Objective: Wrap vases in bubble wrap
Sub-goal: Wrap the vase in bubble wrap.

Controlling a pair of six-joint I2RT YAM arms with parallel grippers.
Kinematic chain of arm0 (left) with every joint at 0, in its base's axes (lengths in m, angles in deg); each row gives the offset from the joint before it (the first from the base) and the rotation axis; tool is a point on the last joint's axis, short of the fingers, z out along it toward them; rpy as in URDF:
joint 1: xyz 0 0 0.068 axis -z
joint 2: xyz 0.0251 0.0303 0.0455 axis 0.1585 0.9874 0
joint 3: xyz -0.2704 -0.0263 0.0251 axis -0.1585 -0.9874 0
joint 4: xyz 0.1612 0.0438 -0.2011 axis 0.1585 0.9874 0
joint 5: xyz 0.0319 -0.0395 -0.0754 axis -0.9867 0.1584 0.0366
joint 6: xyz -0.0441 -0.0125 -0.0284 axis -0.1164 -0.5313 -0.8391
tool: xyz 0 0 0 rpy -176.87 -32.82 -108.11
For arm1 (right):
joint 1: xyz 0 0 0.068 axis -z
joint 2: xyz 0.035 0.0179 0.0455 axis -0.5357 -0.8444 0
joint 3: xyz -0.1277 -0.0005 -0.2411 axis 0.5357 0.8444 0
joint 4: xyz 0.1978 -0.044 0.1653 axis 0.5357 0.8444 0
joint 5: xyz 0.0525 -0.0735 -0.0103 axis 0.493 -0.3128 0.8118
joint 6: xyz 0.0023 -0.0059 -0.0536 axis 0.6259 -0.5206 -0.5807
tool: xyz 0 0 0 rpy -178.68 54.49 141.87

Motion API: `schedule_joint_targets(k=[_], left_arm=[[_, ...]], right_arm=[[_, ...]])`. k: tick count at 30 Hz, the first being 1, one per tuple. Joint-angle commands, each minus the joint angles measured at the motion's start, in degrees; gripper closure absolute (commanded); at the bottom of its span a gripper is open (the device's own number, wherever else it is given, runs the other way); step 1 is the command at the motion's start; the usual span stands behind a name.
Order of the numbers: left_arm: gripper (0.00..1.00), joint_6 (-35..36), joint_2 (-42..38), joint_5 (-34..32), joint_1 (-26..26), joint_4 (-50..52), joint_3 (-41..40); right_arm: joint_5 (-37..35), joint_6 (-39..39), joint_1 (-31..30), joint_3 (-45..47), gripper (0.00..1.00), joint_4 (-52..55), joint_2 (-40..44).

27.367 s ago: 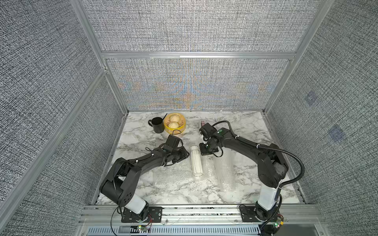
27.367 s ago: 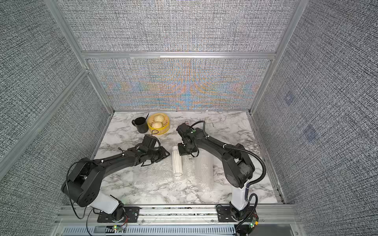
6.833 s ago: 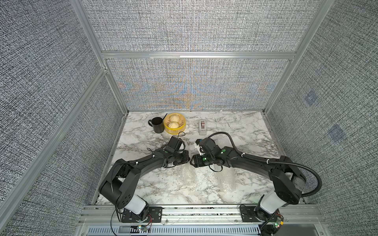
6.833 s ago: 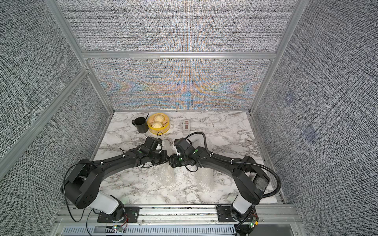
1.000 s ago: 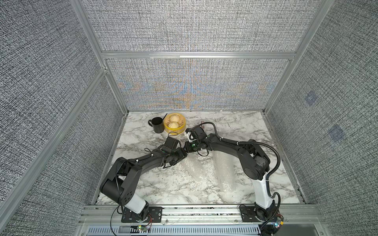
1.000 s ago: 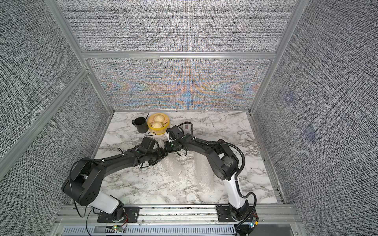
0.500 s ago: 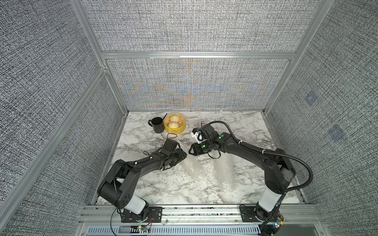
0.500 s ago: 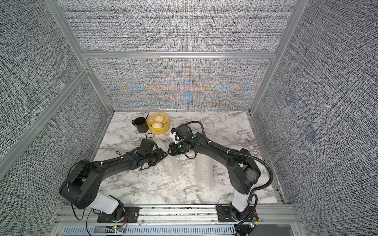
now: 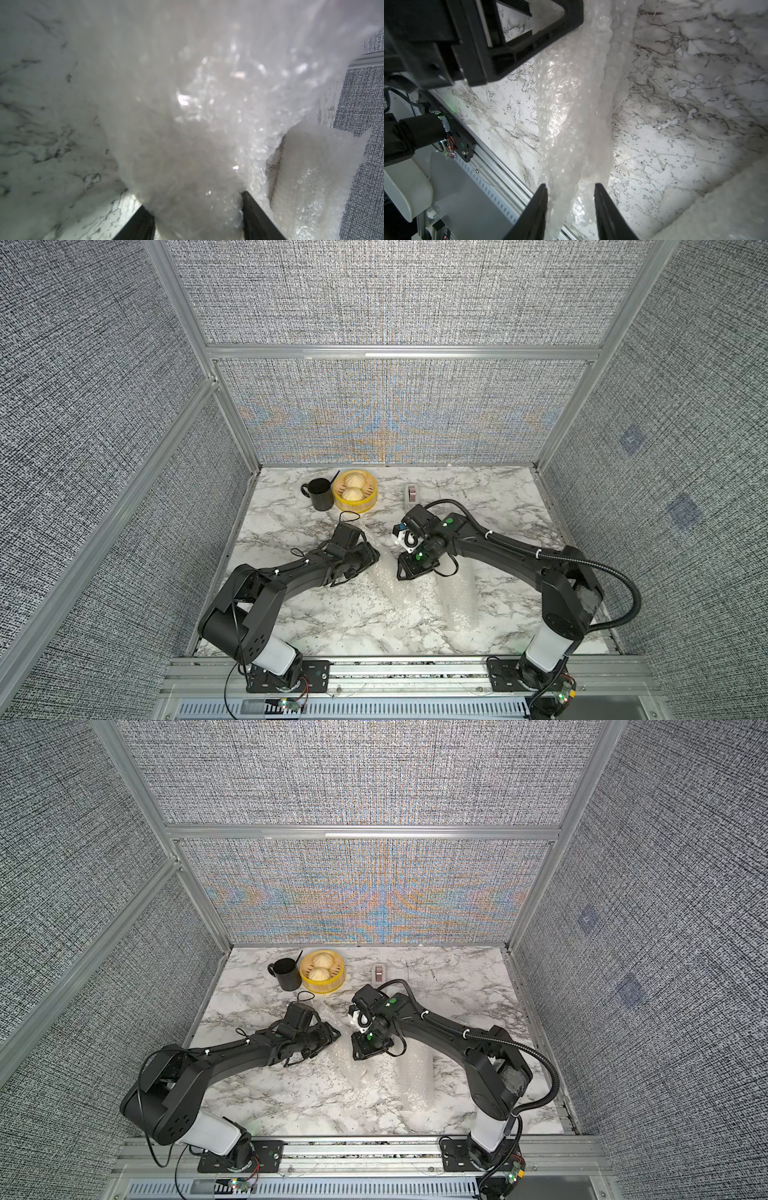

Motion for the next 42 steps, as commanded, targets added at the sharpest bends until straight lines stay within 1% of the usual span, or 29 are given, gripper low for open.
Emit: schedule_joint_targets(k=[1,7,10,14,18,20,24,27,31,35,42], left_arm=[[0.39,1.2,0.5,-3.2,0.1,10.5,-0.8],[0.39,1.1,0.3,-2.9,0.1,10.3,-0.7],[0.39,1.2,-0.8,-2.7,0.1,10.4,-0.6],[0.39,2.4,-2.0,-1.6,0.0,9.5,-0.2],[0.39,5.3,-3.0,-0.6,-0.8,9.0,-0.5],[0.38,8.3,-3.3,0.1,-1.6,9.3,-0.3],[0.38,14.7,-3.0,3.2,-2.8,8.5,0.3],[0.38,16.4,-4.3,4.6,-3.1,8.3,0.5],[0.36,16.0,-6.4,3.6,-3.3,8.4,0.2],[0.33,18.4,-3.3,3.8,-3.6,11.0,4.7],[0.34,21.8,3.1,2.9,-6.0,13.1,11.2]], right_arm=[[-1.9,-1.8,0.2,0.4,0.70,1.8,-1.6],[-1.3,-2.6,0.2,2.2,0.78,-1.3,-3.4],[0.8,-2.7,-0.2,3.6,0.81,-3.1,-3.9],[4.6,0.2,-1.4,6.2,0.86,-8.1,-3.6],[6.6,2.9,-3.5,6.3,0.87,-10.8,-4.5],[7.5,5.5,-4.6,6.4,0.87,-13.4,-4.4],[6.8,10.3,-6.6,6.3,0.87,-17.9,-5.6],[6.5,12.3,-6.9,6.6,0.87,-19.8,-6.0],[5.1,13.5,-6.9,8.9,0.86,-21.5,-4.2],[5.3,13.3,-6.9,9.3,0.87,-21.6,-4.4],[5.2,13.5,-6.9,10.3,0.87,-22.7,-4.0]])
